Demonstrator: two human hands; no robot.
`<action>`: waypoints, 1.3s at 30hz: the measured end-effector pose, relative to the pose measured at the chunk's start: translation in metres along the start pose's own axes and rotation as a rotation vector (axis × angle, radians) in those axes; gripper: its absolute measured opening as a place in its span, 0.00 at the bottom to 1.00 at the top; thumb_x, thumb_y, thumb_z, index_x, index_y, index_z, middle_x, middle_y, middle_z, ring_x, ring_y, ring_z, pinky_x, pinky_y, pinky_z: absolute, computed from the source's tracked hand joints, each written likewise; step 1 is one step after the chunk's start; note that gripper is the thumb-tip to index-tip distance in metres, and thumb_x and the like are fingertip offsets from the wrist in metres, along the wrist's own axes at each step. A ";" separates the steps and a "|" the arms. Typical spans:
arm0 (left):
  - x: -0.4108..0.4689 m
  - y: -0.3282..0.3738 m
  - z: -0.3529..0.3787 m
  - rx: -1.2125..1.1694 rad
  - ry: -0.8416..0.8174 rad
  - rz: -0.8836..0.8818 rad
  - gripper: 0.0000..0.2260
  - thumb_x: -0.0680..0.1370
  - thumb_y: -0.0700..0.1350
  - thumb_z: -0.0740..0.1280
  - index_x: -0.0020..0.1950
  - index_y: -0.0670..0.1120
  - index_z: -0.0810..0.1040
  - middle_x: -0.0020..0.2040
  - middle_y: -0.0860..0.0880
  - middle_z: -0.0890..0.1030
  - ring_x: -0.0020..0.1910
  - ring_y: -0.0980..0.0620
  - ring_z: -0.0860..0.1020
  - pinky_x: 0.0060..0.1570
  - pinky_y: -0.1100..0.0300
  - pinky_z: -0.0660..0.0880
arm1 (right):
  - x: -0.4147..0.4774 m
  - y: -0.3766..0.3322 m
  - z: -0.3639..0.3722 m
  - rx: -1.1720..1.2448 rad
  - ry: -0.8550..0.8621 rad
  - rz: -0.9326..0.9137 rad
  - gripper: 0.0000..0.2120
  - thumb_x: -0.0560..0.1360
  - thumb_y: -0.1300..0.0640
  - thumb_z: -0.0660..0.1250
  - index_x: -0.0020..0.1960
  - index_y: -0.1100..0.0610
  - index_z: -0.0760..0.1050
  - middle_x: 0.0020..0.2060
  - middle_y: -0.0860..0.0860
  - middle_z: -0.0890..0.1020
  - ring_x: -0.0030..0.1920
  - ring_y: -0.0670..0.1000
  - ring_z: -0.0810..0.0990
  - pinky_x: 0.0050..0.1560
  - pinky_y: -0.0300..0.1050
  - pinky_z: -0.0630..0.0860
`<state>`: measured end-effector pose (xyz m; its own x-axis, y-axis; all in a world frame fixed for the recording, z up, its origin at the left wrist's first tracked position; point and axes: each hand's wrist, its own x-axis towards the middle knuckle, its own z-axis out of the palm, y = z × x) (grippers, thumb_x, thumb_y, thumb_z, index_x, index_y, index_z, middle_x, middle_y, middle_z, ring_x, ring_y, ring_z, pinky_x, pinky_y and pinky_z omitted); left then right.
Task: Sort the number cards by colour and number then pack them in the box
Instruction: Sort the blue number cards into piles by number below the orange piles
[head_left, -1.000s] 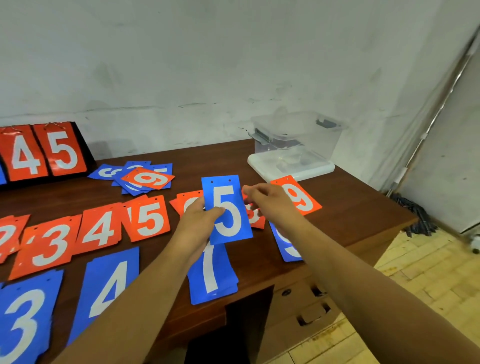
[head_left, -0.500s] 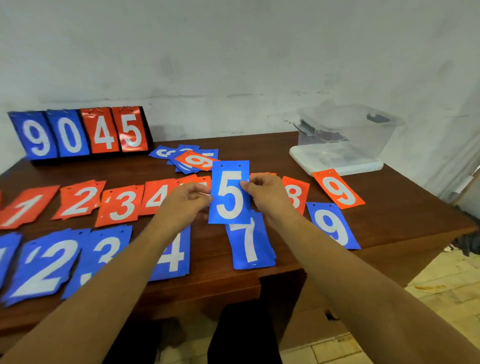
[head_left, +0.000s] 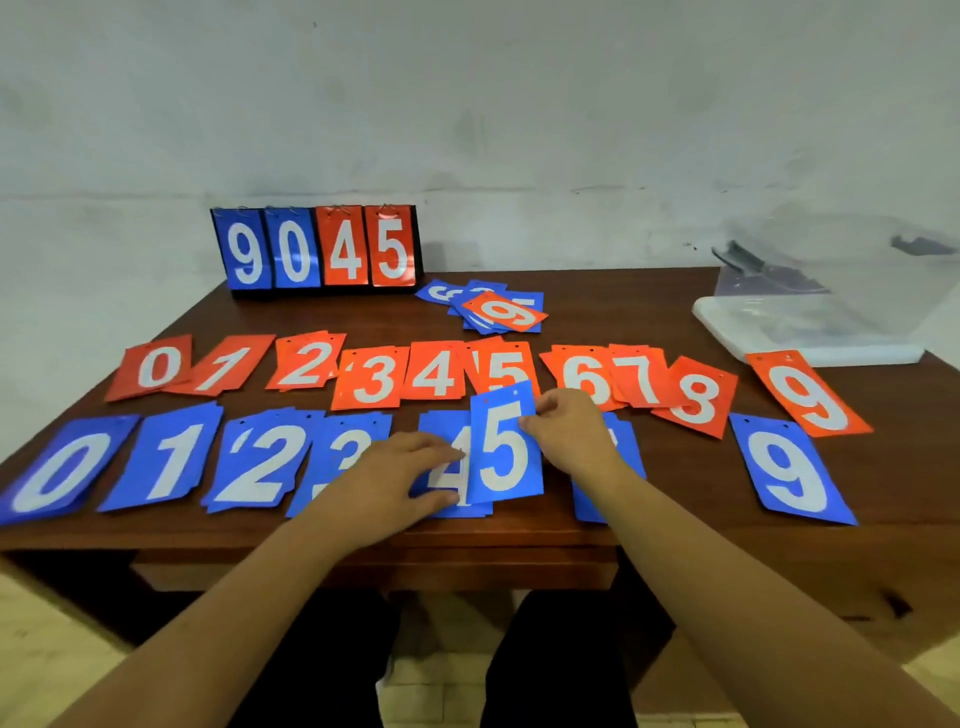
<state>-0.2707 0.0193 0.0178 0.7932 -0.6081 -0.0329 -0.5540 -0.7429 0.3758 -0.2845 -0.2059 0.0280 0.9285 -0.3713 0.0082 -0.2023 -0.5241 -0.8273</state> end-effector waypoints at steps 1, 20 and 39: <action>0.000 0.001 0.002 0.015 -0.007 0.012 0.22 0.77 0.59 0.65 0.71 0.60 0.69 0.72 0.60 0.66 0.72 0.59 0.63 0.70 0.58 0.64 | -0.004 0.004 -0.001 -0.051 0.000 -0.024 0.07 0.75 0.61 0.69 0.44 0.65 0.75 0.40 0.56 0.79 0.41 0.54 0.78 0.35 0.43 0.74; 0.038 0.000 -0.027 -0.044 0.116 0.057 0.16 0.78 0.54 0.66 0.65 0.55 0.74 0.64 0.57 0.72 0.63 0.59 0.68 0.64 0.58 0.68 | 0.024 -0.008 -0.019 -0.486 0.106 -0.185 0.16 0.78 0.51 0.65 0.61 0.58 0.73 0.57 0.54 0.76 0.55 0.51 0.76 0.52 0.44 0.75; 0.276 -0.055 -0.032 0.109 0.104 -0.037 0.19 0.81 0.53 0.61 0.70 0.48 0.71 0.67 0.48 0.76 0.64 0.49 0.73 0.64 0.53 0.71 | 0.254 -0.002 0.013 -0.741 -0.191 -0.309 0.27 0.76 0.42 0.66 0.69 0.55 0.70 0.65 0.55 0.76 0.62 0.55 0.75 0.62 0.50 0.74</action>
<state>-0.0130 -0.0991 0.0176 0.8322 -0.5519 0.0530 -0.5437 -0.7936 0.2731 -0.0441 -0.2895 0.0243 0.9994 -0.0256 0.0242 -0.0197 -0.9758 -0.2178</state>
